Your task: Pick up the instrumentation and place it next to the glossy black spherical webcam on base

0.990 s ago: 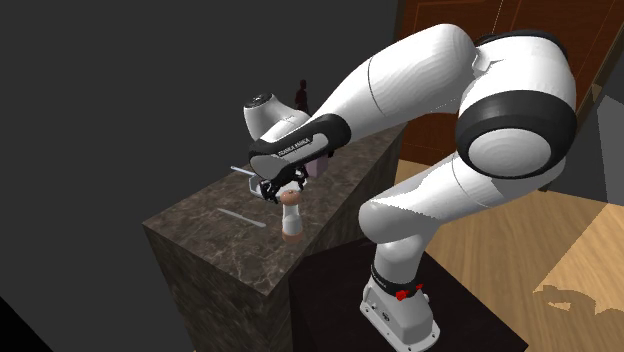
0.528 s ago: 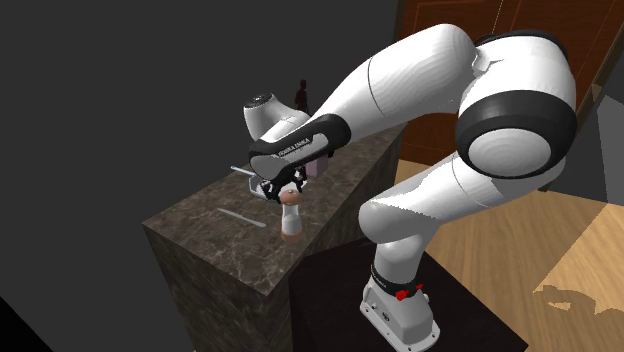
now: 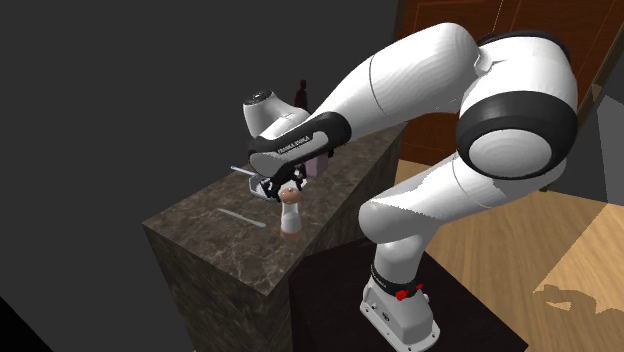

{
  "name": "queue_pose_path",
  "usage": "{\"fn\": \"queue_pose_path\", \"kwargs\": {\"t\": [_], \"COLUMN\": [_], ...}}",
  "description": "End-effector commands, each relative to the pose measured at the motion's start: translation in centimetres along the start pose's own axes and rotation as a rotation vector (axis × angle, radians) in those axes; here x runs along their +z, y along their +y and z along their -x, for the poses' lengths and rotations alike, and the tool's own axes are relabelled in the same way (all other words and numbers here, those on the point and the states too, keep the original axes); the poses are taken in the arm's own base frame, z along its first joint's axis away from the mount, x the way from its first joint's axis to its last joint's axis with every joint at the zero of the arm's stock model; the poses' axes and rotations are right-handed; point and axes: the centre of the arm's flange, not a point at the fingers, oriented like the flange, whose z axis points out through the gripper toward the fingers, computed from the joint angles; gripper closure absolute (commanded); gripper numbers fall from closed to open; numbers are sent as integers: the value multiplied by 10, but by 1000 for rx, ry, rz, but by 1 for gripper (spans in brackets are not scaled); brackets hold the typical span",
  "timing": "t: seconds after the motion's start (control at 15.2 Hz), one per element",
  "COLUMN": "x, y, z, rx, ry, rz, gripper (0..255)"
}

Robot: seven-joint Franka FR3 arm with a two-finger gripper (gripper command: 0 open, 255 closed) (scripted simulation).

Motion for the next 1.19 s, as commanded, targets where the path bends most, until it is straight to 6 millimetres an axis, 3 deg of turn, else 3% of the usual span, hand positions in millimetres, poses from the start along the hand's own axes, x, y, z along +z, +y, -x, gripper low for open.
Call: {"fn": "queue_pose_path", "kwargs": {"t": [0.0,1.12], "x": [-9,-94], "y": [3,26], "z": [-1,-16], "rx": [0,0], "ry": [0,0], "rz": [0,0], "gripper": [255,255]}}
